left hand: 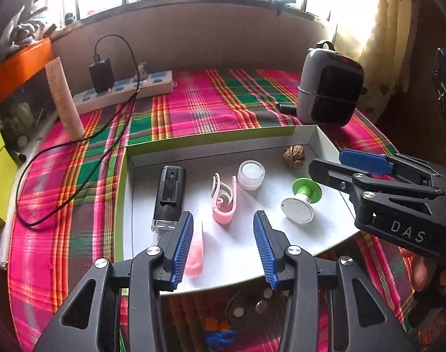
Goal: Organize objects
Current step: 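Open left gripper to drop pink clip while right gripper releases walnut in tray, then move left gripper to blue cord toy while right gripper moves to second walnut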
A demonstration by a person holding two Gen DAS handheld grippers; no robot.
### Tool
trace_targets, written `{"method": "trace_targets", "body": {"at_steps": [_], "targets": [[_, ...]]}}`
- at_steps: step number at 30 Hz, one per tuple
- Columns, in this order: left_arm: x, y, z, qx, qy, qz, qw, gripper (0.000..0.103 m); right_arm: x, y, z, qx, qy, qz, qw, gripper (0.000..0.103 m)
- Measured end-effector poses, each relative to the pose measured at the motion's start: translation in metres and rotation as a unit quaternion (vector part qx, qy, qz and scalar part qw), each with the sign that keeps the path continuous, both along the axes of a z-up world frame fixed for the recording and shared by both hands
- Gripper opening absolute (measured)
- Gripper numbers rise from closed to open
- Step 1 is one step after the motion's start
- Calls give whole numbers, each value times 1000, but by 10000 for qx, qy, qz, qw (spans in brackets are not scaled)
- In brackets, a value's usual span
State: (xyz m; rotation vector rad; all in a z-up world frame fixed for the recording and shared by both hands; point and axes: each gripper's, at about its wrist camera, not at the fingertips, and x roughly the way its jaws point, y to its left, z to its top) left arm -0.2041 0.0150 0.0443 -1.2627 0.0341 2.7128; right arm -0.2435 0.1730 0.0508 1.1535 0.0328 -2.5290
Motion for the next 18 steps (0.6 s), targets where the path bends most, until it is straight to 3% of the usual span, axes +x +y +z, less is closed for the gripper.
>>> {"method": "trace_targets", "body": {"at_steps": [15,18], "targets": [[33,-4,10,-46,288,183,9994,41,41,7,11,-112,211,-39,9997,51],[41,-4,10,-75,311,209,9993,41,54,5,14,92,395,-35,9992,51]]}}
